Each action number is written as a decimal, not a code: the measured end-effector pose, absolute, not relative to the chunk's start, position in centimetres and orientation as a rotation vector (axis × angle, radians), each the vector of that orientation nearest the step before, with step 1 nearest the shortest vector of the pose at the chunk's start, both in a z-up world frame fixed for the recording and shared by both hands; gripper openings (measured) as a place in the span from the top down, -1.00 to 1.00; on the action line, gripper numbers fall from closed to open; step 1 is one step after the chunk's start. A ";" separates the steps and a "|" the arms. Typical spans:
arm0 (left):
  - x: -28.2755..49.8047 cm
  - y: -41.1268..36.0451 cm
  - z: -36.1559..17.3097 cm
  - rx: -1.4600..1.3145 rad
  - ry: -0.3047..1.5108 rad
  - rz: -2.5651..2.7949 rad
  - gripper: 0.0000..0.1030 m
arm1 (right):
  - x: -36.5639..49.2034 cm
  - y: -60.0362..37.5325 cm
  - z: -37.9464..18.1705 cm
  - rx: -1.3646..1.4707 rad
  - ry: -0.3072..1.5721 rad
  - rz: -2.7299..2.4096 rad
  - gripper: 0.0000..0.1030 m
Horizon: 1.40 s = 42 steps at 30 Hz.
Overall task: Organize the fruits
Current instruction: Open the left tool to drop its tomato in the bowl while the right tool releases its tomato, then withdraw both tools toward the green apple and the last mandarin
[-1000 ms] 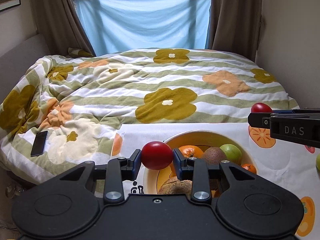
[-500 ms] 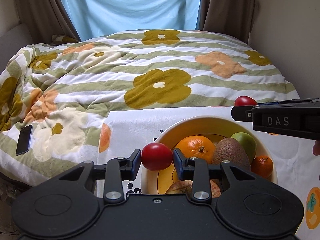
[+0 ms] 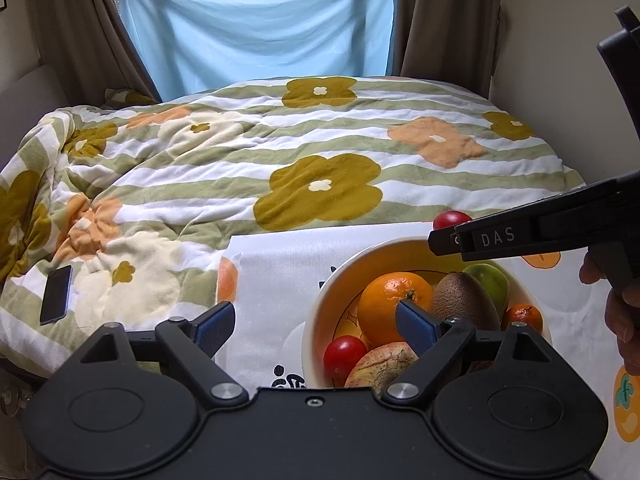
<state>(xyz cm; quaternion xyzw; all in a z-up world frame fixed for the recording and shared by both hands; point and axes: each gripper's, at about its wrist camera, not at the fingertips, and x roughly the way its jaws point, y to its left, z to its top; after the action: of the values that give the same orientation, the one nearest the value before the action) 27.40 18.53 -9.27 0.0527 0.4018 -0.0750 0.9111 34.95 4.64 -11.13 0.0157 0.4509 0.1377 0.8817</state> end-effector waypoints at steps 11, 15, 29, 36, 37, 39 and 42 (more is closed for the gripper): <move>27.3 19.8 -9.7 0.074 0.835 -0.139 -0.75 | 35.7 5.6 -12.3 0.052 0.974 0.285 0.14; 27.0 19.9 -9.7 0.089 0.833 -0.132 -0.75 | 35.5 5.3 -12.2 0.069 0.960 0.261 -0.36; 25.6 19.1 -8.8 0.118 0.810 -0.094 -0.75 | 33.1 3.9 -10.3 0.083 0.890 0.232 -0.87; 23.7 17.7 -7.0 0.121 0.776 -0.059 -0.76 | 30.6 2.1 -8.6 0.063 0.854 0.225 -0.93; 23.3 17.5 -6.8 0.120 0.772 -0.056 -0.76 | 30.1 1.8 -8.3 0.064 0.843 0.220 -0.98; 22.6 16.9 -6.4 0.122 0.764 -0.050 -0.83 | 29.1 0.9 -7.6 0.068 0.816 0.210 -1.00; 21.1 15.6 -5.7 0.144 0.732 -0.019 -0.94 | 27.2 -0.4 -6.6 0.071 0.777 0.202 -1.00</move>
<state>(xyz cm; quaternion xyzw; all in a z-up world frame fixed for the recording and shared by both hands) 21.05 15.57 -5.67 0.0702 0.3574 -0.0091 0.9313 27.16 -0.37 -6.60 0.0346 0.3782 0.0982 0.9199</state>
